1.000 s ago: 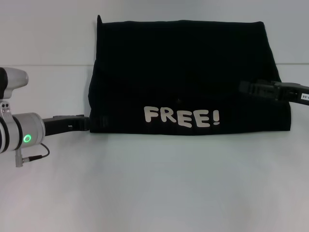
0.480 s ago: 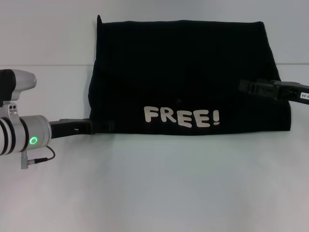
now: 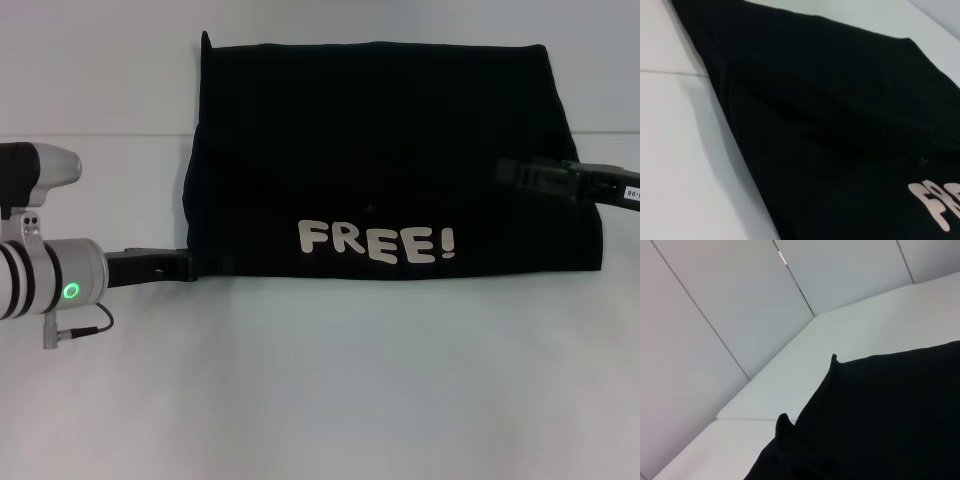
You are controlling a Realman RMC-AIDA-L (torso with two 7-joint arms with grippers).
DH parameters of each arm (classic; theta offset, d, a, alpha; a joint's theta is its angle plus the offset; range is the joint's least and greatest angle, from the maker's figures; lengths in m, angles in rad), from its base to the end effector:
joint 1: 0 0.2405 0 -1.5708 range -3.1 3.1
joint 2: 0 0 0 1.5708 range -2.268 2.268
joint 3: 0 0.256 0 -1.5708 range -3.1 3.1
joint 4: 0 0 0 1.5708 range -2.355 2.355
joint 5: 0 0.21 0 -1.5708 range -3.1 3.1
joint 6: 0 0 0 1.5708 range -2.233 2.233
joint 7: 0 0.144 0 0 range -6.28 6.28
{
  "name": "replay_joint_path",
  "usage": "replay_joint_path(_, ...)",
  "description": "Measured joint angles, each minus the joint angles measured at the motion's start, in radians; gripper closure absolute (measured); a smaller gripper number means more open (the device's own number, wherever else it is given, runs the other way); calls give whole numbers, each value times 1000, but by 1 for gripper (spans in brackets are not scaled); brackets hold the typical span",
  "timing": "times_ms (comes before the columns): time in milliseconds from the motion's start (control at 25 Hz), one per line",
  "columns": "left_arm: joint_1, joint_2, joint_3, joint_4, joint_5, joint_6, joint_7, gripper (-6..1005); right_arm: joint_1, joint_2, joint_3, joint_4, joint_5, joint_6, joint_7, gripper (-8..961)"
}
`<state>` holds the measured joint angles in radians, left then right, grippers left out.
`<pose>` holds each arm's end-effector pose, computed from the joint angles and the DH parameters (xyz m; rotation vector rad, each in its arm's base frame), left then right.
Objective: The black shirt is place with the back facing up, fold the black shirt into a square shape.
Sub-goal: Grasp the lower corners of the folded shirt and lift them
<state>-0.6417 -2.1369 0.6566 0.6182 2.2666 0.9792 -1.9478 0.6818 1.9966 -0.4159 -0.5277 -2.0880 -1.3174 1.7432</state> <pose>-0.2929 0.3902 -0.0240 -2.2080 -1.2846 -0.3531 0.2729 0.3977 0.0416 -2.2993 1.1448 0.7765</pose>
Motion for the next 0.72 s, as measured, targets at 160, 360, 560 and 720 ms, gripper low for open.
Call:
replay_joint_path(160, 0, 1, 1, 3, 9, 0, 0, 278, -2, -3, -1, -1, 8, -2, 0, 88)
replay_joint_path(360, -1, 3, 1, 6, 13, 3, 0, 370, -1, -4, 0, -2, 8, -4, 0, 96)
replay_joint_path(560, -3, 3, 2, 7, 16, 2, 0, 526, -1, -5, -1, -3, 8, -2, 1, 103)
replay_joint_path(720, -7, 5, 1, 8, 17, 2, 0, 781, -5, -11, -7, -3, 5, 2, 10, 109)
